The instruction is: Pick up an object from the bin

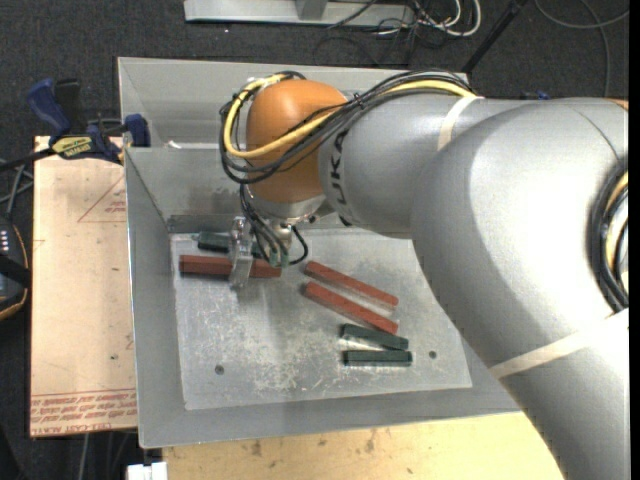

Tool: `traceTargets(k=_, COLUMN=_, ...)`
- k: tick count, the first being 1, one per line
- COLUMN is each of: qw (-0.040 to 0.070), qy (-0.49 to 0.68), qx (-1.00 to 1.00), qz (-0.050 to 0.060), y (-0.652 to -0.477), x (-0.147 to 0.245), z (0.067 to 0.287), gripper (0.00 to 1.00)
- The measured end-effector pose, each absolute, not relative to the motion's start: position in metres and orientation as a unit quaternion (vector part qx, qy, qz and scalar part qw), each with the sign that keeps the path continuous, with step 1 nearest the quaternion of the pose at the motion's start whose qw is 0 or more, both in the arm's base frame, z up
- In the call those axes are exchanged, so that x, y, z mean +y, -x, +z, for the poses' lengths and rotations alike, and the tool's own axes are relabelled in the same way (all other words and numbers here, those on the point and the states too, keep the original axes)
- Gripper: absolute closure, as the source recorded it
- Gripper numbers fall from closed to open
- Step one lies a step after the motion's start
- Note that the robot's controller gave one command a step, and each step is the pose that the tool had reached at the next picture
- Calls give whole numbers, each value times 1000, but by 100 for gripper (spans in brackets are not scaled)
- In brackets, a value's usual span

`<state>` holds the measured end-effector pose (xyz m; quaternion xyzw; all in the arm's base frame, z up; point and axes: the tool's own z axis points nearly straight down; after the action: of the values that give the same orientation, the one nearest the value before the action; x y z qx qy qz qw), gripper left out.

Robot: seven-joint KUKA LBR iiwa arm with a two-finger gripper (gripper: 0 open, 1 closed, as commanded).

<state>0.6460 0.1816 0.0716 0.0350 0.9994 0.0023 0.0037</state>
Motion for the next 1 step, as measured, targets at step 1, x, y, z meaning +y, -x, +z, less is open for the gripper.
traceTargets(k=1, qw=0, qy=-36, qx=999, qz=1, y=-644, x=180, z=74, gripper=100)
